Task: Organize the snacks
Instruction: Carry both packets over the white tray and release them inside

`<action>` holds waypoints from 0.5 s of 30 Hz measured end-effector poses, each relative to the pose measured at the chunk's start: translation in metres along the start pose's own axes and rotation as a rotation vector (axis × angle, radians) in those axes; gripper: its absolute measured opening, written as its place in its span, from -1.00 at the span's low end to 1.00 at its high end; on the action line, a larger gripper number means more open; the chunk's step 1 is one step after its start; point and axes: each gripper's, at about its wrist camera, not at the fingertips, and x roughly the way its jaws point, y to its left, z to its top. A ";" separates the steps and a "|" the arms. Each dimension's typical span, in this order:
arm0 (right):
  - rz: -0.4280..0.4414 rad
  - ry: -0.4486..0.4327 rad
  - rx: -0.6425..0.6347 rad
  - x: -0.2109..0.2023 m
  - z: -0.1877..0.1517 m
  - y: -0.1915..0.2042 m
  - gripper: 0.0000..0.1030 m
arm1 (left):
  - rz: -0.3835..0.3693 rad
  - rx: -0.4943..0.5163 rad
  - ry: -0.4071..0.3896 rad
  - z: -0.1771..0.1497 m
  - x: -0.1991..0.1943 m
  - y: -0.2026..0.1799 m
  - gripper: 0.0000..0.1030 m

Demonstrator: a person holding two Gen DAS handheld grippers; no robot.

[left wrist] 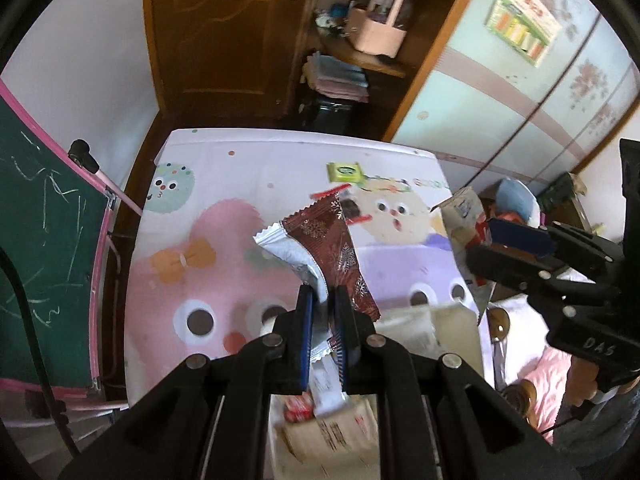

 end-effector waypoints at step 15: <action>-0.006 -0.063 0.191 -0.072 -0.091 0.012 -0.14 | 0.046 0.097 -0.067 -0.087 -0.043 -0.053 -0.84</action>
